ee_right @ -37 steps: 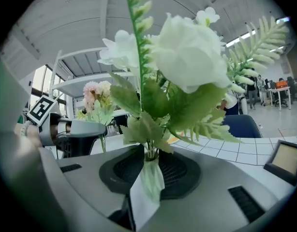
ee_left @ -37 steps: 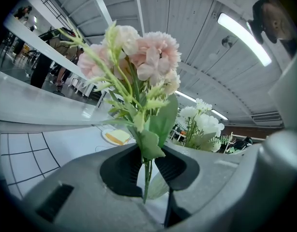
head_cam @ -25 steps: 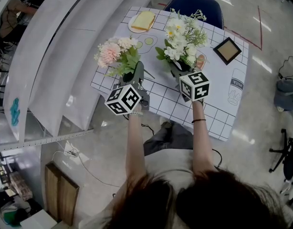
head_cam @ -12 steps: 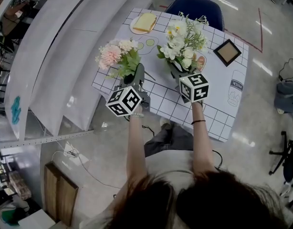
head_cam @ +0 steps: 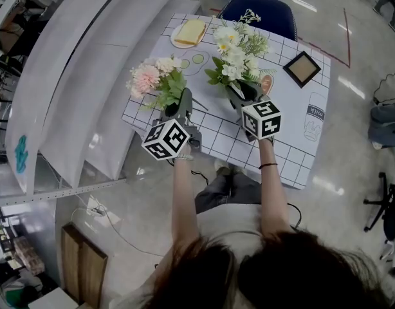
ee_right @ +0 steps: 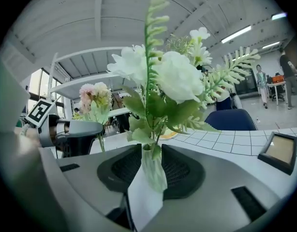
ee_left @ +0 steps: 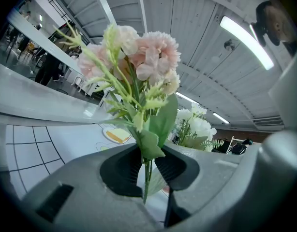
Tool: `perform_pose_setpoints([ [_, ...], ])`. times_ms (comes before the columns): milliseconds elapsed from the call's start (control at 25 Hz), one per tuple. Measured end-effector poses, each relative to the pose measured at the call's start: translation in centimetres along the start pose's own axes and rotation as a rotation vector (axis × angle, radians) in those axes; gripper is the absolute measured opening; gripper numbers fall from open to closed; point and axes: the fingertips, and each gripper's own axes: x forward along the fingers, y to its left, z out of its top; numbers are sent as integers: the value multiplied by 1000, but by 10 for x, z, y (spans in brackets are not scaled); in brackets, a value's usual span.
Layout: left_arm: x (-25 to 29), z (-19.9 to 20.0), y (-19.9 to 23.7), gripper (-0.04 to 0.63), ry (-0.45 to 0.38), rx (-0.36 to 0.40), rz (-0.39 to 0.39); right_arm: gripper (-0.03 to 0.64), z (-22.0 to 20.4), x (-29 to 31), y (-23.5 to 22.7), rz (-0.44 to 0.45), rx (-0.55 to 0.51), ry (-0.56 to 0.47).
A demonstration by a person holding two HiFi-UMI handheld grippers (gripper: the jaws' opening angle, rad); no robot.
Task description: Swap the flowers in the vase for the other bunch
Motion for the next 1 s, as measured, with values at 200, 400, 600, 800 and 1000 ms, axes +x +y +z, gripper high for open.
perform_pose_setpoints([
  [200, 1, -4, -7, 78, 0, -8, -11, 94, 1, -9, -1, 9, 1, -1],
  [400, 2, -5, -14, 78, -4, -14, -21, 94, 8, -19, 0, 22, -7, -18],
  [600, -2, -5, -20, 78, -12, -16, -25, 92, 14, -30, 4, 39, -17, -34],
  [800, -6, -6, -30, 78, -21, -8, -37, 72, 21, -41, 7, 60, -17, -61],
  [1000, -13, -7, -41, 78, -30, 2, -48, 49, 28, -50, 16, 99, -12, -88],
])
